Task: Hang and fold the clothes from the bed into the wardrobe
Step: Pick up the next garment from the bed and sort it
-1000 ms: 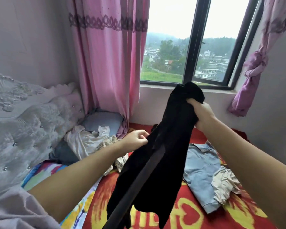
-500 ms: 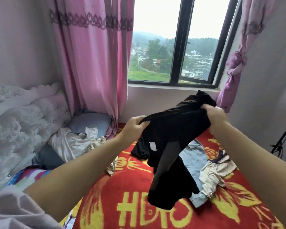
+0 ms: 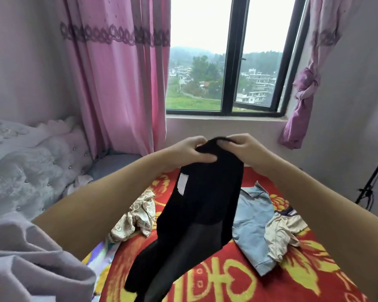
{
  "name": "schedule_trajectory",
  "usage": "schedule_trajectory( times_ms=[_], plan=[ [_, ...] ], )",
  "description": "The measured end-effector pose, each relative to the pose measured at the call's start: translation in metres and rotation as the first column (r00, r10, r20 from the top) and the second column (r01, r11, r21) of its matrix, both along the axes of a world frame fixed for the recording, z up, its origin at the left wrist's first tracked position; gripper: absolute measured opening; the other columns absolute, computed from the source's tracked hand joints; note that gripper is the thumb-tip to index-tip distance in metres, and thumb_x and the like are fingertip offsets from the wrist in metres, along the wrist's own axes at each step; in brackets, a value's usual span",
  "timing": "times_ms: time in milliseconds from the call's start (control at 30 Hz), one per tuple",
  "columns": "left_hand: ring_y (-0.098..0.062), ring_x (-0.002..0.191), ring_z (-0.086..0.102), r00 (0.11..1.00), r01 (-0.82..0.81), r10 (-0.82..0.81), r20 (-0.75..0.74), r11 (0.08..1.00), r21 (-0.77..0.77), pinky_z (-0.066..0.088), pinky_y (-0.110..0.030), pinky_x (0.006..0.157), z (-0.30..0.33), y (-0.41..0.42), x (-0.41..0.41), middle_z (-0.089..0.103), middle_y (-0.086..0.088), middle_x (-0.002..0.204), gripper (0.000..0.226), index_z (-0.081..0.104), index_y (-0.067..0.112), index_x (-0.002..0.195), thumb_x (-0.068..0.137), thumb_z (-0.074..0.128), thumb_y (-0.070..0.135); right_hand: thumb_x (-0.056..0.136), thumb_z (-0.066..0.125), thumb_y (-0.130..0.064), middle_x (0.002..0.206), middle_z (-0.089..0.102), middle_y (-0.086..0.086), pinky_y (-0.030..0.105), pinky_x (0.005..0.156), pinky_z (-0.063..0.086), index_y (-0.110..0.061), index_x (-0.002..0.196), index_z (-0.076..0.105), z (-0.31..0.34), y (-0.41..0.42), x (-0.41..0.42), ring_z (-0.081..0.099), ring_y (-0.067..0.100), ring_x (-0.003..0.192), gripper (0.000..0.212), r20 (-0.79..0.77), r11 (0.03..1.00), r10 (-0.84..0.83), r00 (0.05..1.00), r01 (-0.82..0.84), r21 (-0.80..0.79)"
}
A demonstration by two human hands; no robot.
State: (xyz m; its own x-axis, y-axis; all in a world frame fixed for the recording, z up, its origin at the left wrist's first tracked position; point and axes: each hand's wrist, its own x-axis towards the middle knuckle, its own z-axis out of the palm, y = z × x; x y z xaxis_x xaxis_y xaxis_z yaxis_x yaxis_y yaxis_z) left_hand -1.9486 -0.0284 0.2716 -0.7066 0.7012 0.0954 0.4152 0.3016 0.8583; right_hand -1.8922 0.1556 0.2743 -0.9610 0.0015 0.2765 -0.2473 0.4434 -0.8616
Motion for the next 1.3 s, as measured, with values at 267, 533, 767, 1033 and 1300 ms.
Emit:
schedule_trajectory(
  times_ms=[267, 533, 767, 1033, 1300],
  plan=[
    [-0.015, 0.055, 0.035, 0.931, -0.362, 0.33, -0.155, 0.89, -0.277, 0.028, -0.028, 0.055, -0.088, -0.063, -0.03, 0.041, 0.002, 0.056, 0.029, 0.048, 0.015, 0.057, 0.083, 0.06, 0.022, 0.096, 0.057, -0.018, 0.078, 0.066, 0.0, 0.028, 0.071, 0.051, -0.019, 0.08, 0.068, 0.007, 0.03, -0.01, 0.062, 0.012, 0.071, 0.019, -0.096, 0.943, -0.214, 0.972, 0.18, -0.279],
    [-0.012, 0.057, 0.044, 0.863, -0.502, 0.484, 0.147, 0.853, 0.141, 0.04, -0.022, 0.058, -0.074, -0.106, -0.043, 0.05, 0.009, 0.05, 0.036, 0.059, 0.016, 0.062, 0.088, 0.05, -0.008, 0.095, 0.057, -0.016, 0.089, 0.071, 0.007, 0.036, 0.087, 0.053, -0.015, 0.091, 0.071, -0.023, 0.06, 0.007, 0.066, 0.022, 0.083, 0.015, 0.026, 0.961, -0.201, 0.979, 0.202, -0.186],
    [0.0, 0.05, 0.057, 0.922, -0.388, 0.387, 0.029, 0.915, 0.11, 0.044, -0.014, 0.05, -0.041, -0.121, -0.028, 0.063, 0.011, 0.057, 0.032, 0.071, 0.019, 0.074, 0.097, 0.05, 0.013, 0.091, 0.062, -0.022, 0.095, 0.073, 0.011, 0.024, 0.075, 0.056, -0.013, 0.096, 0.073, -0.019, 0.076, 0.016, 0.068, 0.02, 0.081, 0.015, 0.085, 0.995, -0.083, 0.993, 0.087, -0.055],
    [-0.005, 0.042, 0.059, 0.912, -0.304, 0.295, 0.284, 0.953, -0.014, 0.044, -0.014, 0.039, -0.004, -0.12, -0.013, 0.065, 0.004, 0.056, 0.033, 0.069, 0.006, 0.095, 0.097, 0.049, 0.032, 0.084, 0.067, -0.031, 0.087, 0.074, 0.011, 0.024, 0.064, 0.057, -0.01, 0.093, 0.074, -0.001, 0.078, 0.013, 0.068, 0.019, 0.068, 0.024, 0.238, 0.997, -0.079, 0.968, 0.081, -0.001],
    [-0.013, 0.045, 0.063, 0.649, -0.51, 0.25, 0.718, 0.844, 0.167, 0.053, -0.02, 0.046, -0.052, -0.021, 0.01, 0.067, -0.005, 0.056, 0.031, 0.061, 0.006, 0.081, 0.101, 0.044, 0.023, 0.097, 0.048, -0.022, 0.084, 0.057, 0.016, 0.036, 0.065, 0.04, -0.002, 0.094, 0.064, -0.061, -0.03, -0.006, 0.052, 0.025, 0.074, 0.026, 0.264, 0.993, -0.072, 0.962, 0.094, -0.073]
  ],
)
